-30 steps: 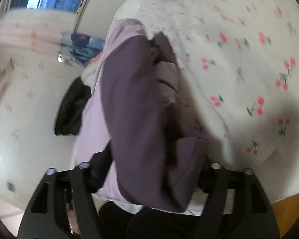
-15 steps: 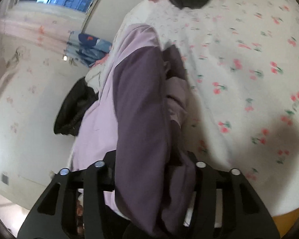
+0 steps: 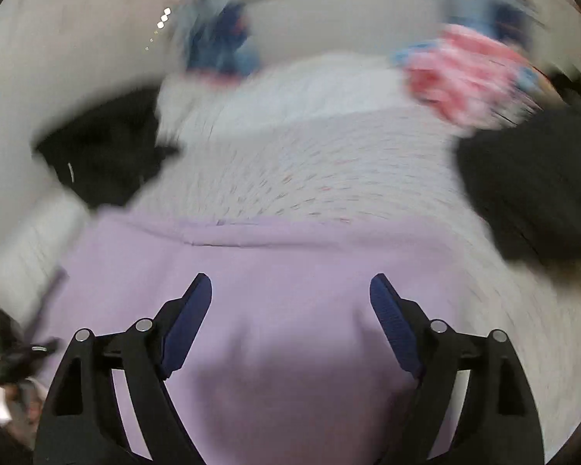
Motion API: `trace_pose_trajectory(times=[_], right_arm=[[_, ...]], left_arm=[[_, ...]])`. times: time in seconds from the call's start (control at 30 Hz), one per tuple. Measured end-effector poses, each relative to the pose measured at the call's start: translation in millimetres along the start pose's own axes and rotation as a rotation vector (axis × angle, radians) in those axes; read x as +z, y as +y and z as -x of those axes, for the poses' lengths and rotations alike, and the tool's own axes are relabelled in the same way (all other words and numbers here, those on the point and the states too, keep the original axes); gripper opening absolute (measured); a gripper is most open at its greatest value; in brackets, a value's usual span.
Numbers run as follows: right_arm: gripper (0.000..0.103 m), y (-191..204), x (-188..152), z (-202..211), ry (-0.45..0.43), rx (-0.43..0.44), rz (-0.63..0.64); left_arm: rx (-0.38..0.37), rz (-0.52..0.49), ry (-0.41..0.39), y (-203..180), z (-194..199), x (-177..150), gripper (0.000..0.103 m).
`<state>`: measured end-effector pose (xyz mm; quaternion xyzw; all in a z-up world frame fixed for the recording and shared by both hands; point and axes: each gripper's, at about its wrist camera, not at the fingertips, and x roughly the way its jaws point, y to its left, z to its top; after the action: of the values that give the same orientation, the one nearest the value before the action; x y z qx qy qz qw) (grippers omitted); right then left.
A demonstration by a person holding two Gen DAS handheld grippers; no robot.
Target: Fold large clothes
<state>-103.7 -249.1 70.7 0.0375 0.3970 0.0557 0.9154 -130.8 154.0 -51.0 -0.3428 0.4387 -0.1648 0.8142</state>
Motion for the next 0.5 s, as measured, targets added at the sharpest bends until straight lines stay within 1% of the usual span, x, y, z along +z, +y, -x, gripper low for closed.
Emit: trace_pose_trajectory(times=[0.03, 0.07, 0.1, 0.13, 0.17, 0.2, 0.23, 0.27, 0.3, 0.37, 0.43, 0.47, 0.5], right_arm=[[0.08, 12.3, 8.6, -30.3, 0.043, -0.037, 0.034], [0.08, 20.0, 14.3, -71.9, 0.106, -0.077, 0.054], [0.083, 22.1, 15.5, -111.2, 0.18, -0.122, 0.059], [0.087, 20.0, 7.9, -140.1, 0.251, -0.124, 0.062], [0.088, 19.0, 11.0, -159.2, 0.286, -0.121, 0.042], [0.088, 17.6, 14.4, -158.8, 0.279, -0.122, 0.019], [0.088, 18.8, 19.6, -149.9, 0.252, -0.119, -0.007], [0.088, 22.7, 21.9, -141.7, 0.223, -0.113, -0.006], [0.088, 31.8, 24.0, -129.9, 0.182, -0.084, 0.013], [0.088, 54.8, 27.6, -114.6, 0.137, -0.018, 0.055], [0.088, 82.1, 34.3, -119.1, 0.133, 0.017, 0.104], [0.088, 97.5, 36.0, -133.1, 0.156, 0.02, 0.123], [0.09, 111.7, 29.8, -148.3, 0.189, -0.009, 0.134]], left_arm=[[0.002, 0.005, -0.001, 0.0, -0.7, 0.4, 0.068], [0.002, 0.008, -0.001, 0.3, -1.2, 0.9, 0.069], [-0.002, 0.01, -0.003, 0.5, -1.8, 1.5, 0.07], [-0.017, 0.012, -0.007, 0.4, -1.9, 2.2, 0.074], [-0.022, 0.012, -0.012, 0.4, -1.9, 3.7, 0.074], [-0.018, 0.008, -0.01, -0.7, -2.0, 4.8, 0.074], [-0.01, 0.01, 0.001, -0.8, -3.3, 5.8, 0.074], [-0.012, 0.018, 0.004, 0.9, -4.2, 5.6, 0.074], [-0.016, 0.022, 0.005, 3.0, -4.8, 5.3, 0.074], [-0.03, 0.033, 0.003, 7.2, -4.7, 4.3, 0.075], [-0.038, 0.054, -0.007, 9.9, -4.3, 4.6, 0.075], [-0.037, 0.062, -0.012, 10.7, -4.2, 4.4, 0.075], [-0.035, 0.064, -0.017, 10.1, -4.0, 4.0, 0.076]])
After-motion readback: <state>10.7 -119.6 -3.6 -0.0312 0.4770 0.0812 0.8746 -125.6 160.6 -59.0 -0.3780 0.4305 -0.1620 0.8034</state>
